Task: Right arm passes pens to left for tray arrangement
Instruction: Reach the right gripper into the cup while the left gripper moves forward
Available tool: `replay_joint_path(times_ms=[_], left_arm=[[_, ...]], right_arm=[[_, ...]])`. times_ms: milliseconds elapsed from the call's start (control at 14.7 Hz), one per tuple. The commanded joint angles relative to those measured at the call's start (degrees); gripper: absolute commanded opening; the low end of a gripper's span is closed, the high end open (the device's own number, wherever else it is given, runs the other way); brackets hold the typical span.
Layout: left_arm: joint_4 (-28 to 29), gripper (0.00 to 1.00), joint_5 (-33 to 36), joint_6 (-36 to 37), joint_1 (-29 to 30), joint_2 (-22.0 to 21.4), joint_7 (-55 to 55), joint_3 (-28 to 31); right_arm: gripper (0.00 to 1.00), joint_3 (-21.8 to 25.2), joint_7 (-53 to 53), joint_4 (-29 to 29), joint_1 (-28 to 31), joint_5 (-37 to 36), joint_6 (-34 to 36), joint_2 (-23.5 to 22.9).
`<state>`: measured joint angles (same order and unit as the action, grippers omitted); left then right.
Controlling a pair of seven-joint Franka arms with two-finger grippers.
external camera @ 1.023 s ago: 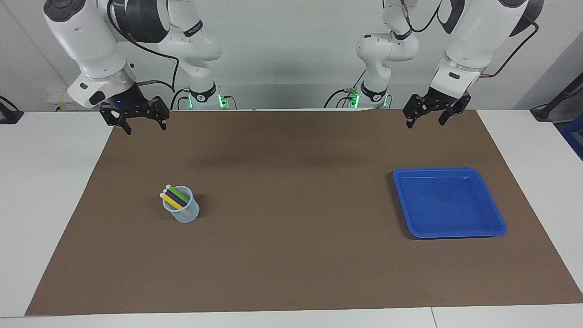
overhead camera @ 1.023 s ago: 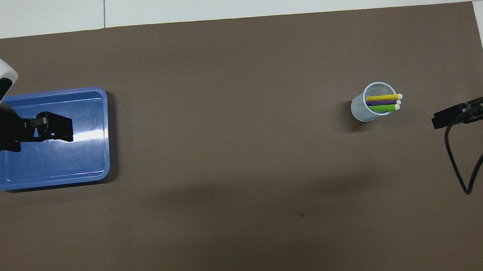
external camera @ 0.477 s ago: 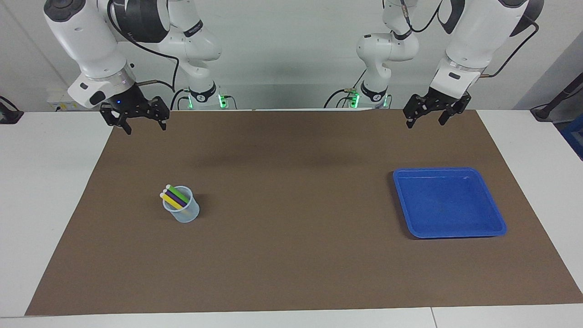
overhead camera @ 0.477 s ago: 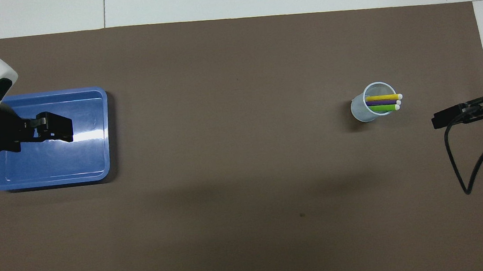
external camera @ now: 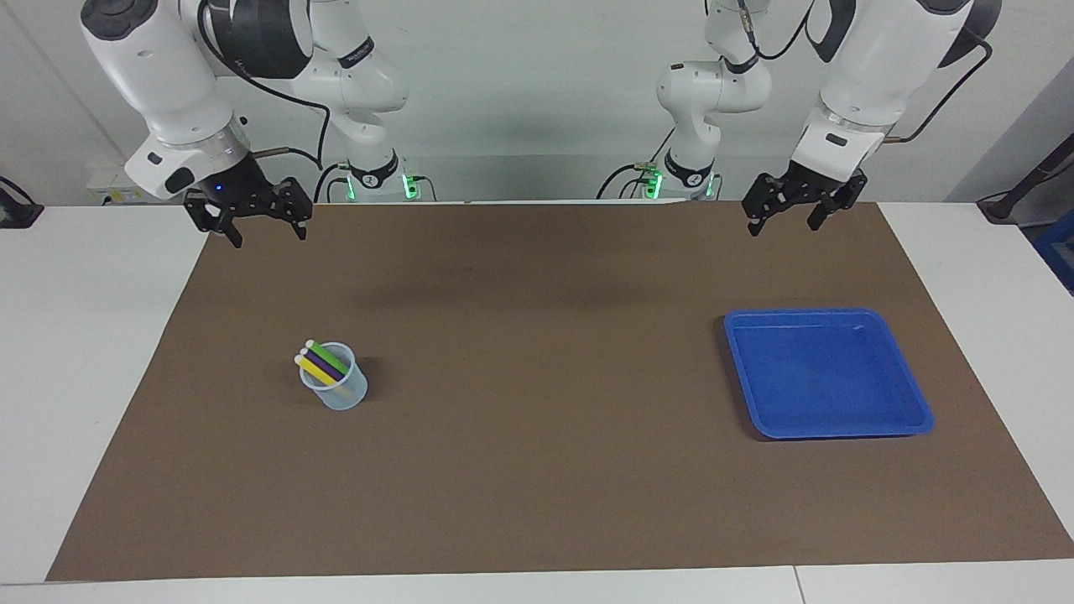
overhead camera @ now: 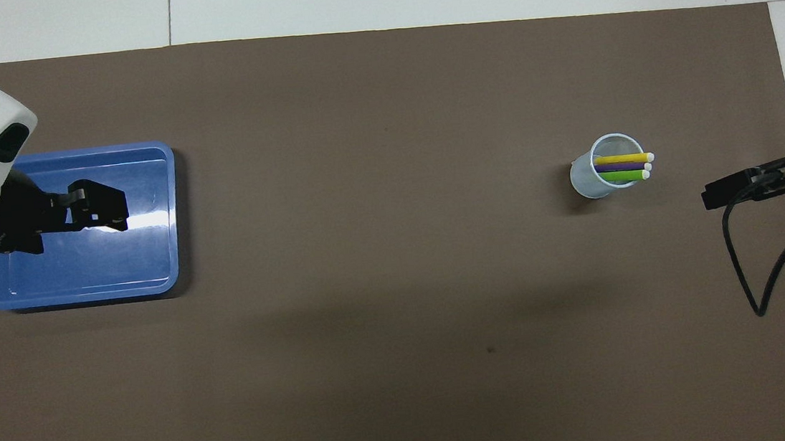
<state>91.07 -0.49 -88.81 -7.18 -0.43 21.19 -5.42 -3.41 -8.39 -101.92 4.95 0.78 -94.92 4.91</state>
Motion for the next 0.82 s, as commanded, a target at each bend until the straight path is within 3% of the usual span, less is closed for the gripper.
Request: replay_joint_path(times_ms=[0, 546, 750], left_arm=[[5.6, 1.00, -1.4, -2.1, -2.6, -3.7, 8.0, 0.3], [14.7, 1.00, -10.4, -14.2, -4.9, -7.1, 32.8, 0.3], [19.2, 1.00, -11.4, -19.7, -7.1, -8.7, 40.2, 0.2]], right_arm=[[1.00, -0.4, -0.5, -0.5, 0.8, -1.2, -0.1, 0.9], [1.00, -0.3, -4.0, -0.9, 2.8, -1.0, 0.1, 3.4], [1.00, -0.2, -3.8, -5.2, 3.6, -0.4, -4.8, 3.8]])
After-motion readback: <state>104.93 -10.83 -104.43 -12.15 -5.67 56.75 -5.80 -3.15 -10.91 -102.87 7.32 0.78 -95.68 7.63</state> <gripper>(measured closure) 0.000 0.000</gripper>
